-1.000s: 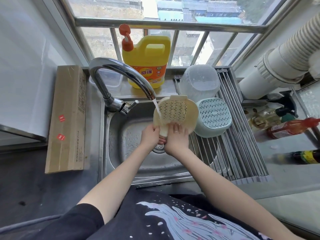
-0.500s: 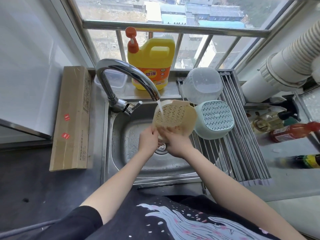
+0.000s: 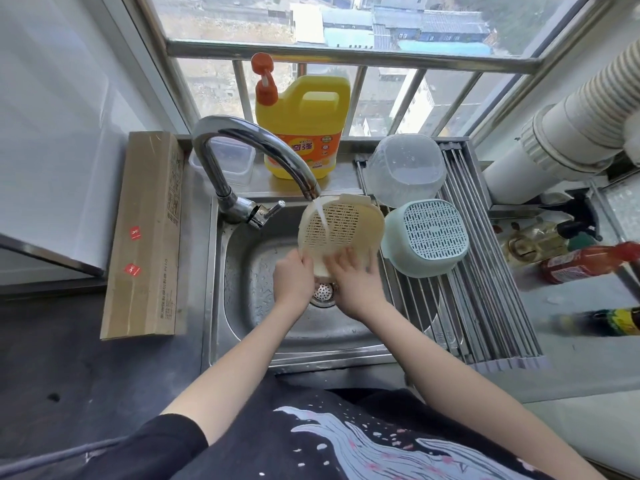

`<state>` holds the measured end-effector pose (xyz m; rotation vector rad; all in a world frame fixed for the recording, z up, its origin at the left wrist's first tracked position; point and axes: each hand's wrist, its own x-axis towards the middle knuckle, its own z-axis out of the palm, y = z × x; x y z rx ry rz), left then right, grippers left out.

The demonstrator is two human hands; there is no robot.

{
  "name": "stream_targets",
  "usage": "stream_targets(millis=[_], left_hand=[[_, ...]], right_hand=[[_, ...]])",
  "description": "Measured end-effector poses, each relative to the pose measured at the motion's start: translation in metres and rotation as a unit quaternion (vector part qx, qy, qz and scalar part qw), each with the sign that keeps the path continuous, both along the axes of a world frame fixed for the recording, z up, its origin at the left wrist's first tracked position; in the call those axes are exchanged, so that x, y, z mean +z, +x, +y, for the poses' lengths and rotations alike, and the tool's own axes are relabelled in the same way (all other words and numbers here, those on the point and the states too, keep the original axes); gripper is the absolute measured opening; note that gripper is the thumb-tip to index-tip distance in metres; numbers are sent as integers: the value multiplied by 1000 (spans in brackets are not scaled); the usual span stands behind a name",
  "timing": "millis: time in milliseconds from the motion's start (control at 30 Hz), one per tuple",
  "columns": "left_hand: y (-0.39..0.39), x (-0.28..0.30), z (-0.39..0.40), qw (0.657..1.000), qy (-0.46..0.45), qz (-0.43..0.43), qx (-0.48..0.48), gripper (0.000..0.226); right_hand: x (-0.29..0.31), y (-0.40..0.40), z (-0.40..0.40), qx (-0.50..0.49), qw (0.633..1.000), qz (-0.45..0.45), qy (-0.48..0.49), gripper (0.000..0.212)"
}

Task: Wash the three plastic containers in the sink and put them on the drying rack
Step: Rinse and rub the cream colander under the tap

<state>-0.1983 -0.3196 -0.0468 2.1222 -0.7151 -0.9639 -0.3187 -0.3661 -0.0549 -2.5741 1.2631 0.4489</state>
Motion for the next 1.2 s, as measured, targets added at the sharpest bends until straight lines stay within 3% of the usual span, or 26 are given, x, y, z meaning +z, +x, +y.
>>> stream_targets(millis=[67, 167, 233, 333, 367, 500, 600, 667, 733, 800, 833, 933, 967, 1000, 1100, 1200], left_hand=[[3, 1, 0, 1000, 9, 9, -7, 25], [-2, 5, 1, 999, -5, 4, -33, 25], [-7, 9, 1, 995, -14, -57, -75, 23], [-7, 15, 2, 964, 36, -201, -171, 22], [-6, 14, 4, 952, 44, -237, -189, 24], [4, 11, 11, 931, 52, -301, -199, 23], [6, 18, 8, 894, 55, -376, -238, 16], [5, 19, 7, 863, 85, -425, -260, 33], [8, 12, 3, 852, 95, -445, -258, 38], [10, 13, 4, 845, 87, -465, -250, 39], [12, 12, 6, 841, 75, -474, -249, 38], [16, 7, 12, 837, 39, -476, -267, 40], [16, 5, 13, 838, 26, -469, -278, 42], [16, 3, 14, 837, 19, -465, -287, 43], [15, -3, 21, 830, 12, -468, -304, 41], [18, -2, 26, 830, 21, -460, -314, 51]], right_hand=[[-3, -8, -4, -10, 996, 70, -54, 69], [0, 2, 3, -70, 991, 94, -58, 75], [-1, 16, 12, -88, 995, 53, -3, 71], [-2, 27, 16, -93, 978, -98, 157, 34], [-3, 26, 15, -85, 975, -126, 161, 32], [-13, 8, 9, -37, 994, -74, 72, 68], [-19, 0, 8, -17, 998, -25, 50, 70], [-22, 2, 9, -48, 990, -69, 110, 70], [-16, 11, 14, -151, 932, -205, 256, 62], [-4, 18, 15, -297, 801, -357, 377, 54], [3, 19, 12, -370, 709, -422, 427, 50], [17, 16, 1, -505, 348, -564, 552, 27], [21, 17, -4, -528, 287, -574, 556, 32], [23, 19, -7, -554, 275, -568, 543, 38], [22, 27, -9, -614, 328, -524, 491, 30], [18, 29, -4, -651, 319, -493, 481, 28]])
